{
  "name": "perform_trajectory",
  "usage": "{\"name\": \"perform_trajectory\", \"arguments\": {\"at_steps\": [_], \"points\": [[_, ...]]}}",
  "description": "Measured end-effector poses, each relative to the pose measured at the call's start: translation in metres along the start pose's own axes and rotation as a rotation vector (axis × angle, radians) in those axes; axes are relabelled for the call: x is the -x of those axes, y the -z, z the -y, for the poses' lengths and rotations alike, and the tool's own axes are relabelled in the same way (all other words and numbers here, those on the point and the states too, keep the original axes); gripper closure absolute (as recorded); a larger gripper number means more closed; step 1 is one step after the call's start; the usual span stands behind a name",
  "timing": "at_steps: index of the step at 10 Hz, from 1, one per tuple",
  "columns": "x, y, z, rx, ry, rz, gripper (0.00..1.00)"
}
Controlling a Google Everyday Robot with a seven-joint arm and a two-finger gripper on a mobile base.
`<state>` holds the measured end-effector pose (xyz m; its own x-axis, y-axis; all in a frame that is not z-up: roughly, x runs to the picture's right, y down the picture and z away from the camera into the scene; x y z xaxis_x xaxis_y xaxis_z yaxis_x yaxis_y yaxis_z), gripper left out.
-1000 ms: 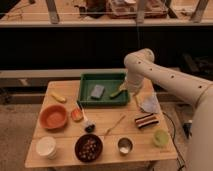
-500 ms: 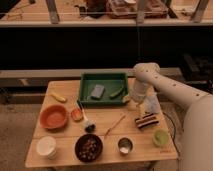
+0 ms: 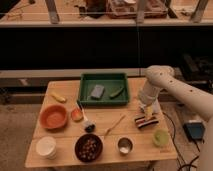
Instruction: Wipe red bowl with eraser
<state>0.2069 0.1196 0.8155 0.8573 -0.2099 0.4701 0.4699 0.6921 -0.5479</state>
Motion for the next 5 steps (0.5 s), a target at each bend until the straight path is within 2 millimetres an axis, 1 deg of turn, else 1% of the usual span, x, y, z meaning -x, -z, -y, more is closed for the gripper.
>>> {"name": "perform_trajectory", "arguments": {"at_steps": [1, 2, 4, 5], "points": [[0.0, -0.004, -0.006, -0.005, -0.002, -0.016, 0.2], [0.002, -0.013, -0.014, -0.016, 0.001, -0.035, 0.2], [0.008, -0.033, -0.039, -0.039, -0.003, -0.047, 0.2], [0.008, -0.043, -0.046, -0.044, -0.008, -0.045, 0.2]]}}
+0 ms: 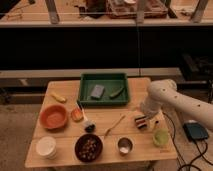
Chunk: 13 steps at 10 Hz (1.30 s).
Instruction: Wipe red bowl with eraser
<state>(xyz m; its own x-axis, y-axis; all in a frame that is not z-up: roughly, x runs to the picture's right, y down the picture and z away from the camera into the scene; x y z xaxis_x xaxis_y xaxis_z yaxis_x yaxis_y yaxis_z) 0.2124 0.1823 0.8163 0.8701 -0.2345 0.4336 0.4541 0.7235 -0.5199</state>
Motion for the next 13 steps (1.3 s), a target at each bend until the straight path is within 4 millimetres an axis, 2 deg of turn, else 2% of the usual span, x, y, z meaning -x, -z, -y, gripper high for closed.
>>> {"name": "perform_trajectory", "arguments": {"at_steps": [2, 4, 5, 8, 9, 10, 11, 13], "points": [[0.002, -0.013, -0.004, 0.007, 0.0, 0.004, 0.22], [0.004, -0.019, -0.007, 0.014, -0.002, 0.007, 0.38], [0.006, -0.022, -0.007, 0.014, -0.003, 0.009, 0.51], [0.005, -0.02, -0.006, 0.006, -0.009, 0.013, 0.79], [0.006, -0.015, -0.004, -0.004, -0.004, 0.006, 0.89], [0.008, -0.006, 0.001, -0.02, 0.005, -0.005, 0.91], [0.01, 0.007, 0.009, -0.044, 0.016, -0.019, 0.91], [0.018, 0.048, 0.03, -0.108, 0.056, -0.048, 0.91]]}}
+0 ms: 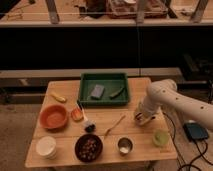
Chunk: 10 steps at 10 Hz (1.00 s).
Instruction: Wipe red bowl with eraser
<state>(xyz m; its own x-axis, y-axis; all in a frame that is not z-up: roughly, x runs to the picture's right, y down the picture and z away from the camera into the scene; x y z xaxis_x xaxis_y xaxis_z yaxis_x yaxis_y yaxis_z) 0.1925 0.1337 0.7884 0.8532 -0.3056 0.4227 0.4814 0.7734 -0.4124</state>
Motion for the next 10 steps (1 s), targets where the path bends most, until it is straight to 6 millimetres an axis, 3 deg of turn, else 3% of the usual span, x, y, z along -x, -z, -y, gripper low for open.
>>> {"name": "perform_trajectory", "arguments": {"at_steps": [4, 6, 8, 10], "points": [[0.028, 0.085, 0.053, -0.142, 0.105, 0.003, 0.91], [0.065, 0.118, 0.084, -0.209, 0.186, 0.04, 0.91], [0.093, 0.132, 0.103, -0.271, 0.266, 0.064, 0.91], [0.13, 0.145, 0.107, -0.359, 0.398, 0.076, 0.91]]}}
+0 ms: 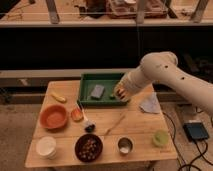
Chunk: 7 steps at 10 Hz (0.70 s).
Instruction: Wipe red bowl with eraser
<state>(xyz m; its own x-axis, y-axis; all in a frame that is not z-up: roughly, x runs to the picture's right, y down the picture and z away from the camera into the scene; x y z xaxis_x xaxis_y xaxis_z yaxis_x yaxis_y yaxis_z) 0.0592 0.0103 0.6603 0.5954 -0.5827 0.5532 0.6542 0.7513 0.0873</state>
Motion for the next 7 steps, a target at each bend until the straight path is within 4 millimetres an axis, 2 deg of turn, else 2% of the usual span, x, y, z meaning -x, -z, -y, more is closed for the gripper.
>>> {"name": "perform_trajectory", "arguments": {"at_steps": [2, 3, 5, 7], "points": [[0.051, 0.017, 0.012, -0.117, 0.167, 0.027, 0.91], [0.066, 0.021, 0.014, -0.143, 0.208, 0.031, 0.91], [0.083, 0.025, 0.017, -0.171, 0.254, 0.035, 0.91], [0.084, 0.025, 0.019, -0.171, 0.258, 0.037, 0.91]]}}
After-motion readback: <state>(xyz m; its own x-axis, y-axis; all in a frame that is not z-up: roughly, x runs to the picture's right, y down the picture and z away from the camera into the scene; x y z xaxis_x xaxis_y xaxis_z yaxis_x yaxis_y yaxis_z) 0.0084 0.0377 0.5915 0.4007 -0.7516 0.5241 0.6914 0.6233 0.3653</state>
